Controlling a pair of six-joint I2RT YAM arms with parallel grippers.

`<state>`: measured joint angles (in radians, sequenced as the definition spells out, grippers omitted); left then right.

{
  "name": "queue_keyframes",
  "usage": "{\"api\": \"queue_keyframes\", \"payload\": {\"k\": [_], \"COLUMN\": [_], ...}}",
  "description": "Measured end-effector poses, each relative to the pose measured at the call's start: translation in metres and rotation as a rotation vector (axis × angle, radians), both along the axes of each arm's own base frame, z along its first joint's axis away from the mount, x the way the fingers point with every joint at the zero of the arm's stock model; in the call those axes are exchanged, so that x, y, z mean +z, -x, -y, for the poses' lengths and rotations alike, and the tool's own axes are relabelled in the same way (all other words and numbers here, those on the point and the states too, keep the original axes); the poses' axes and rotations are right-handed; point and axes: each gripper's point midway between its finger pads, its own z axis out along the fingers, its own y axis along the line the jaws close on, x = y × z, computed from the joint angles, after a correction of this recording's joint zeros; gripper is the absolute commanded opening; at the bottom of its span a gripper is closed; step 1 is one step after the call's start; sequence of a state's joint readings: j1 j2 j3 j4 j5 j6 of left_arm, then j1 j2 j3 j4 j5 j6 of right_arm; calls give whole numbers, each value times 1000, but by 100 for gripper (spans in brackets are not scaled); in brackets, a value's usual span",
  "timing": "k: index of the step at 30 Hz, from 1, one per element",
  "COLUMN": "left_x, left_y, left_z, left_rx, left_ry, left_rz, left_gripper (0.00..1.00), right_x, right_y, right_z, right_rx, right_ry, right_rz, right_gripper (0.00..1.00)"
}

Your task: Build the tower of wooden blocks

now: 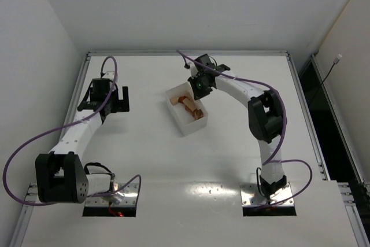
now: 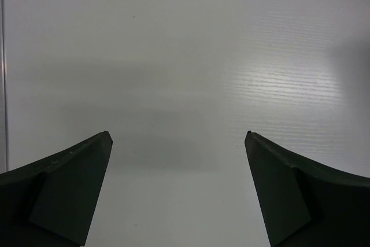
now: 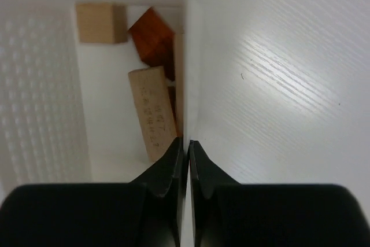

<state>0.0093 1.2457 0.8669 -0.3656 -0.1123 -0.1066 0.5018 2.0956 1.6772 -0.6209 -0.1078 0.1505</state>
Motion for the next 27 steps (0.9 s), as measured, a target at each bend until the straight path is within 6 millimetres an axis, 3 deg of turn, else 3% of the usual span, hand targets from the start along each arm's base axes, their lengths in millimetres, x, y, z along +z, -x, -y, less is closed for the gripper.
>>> {"api": "queue_keyframes", "payload": {"k": [7,14,22,27], "left_x": [-1,-4,-5,-6], "left_y": [0,2,5,10], "left_z": [-4,-3,-10,-25], "left_rx": [3,2,47,116], "left_ry": [-22,-22,-19,-35], "left_rz": [-6,-18,-28,-41], "left_gripper": [100,100,100,100], "right_x": [0,7,52,79], "right_y": [1,8,25,37], "right_z": [-5,14,55,58], "right_rx": [-13,-22,4,76], "right_ry": [49,170,277,357], "right_rz": [38,126,389,597], "right_gripper": [0,0,0,0]}}
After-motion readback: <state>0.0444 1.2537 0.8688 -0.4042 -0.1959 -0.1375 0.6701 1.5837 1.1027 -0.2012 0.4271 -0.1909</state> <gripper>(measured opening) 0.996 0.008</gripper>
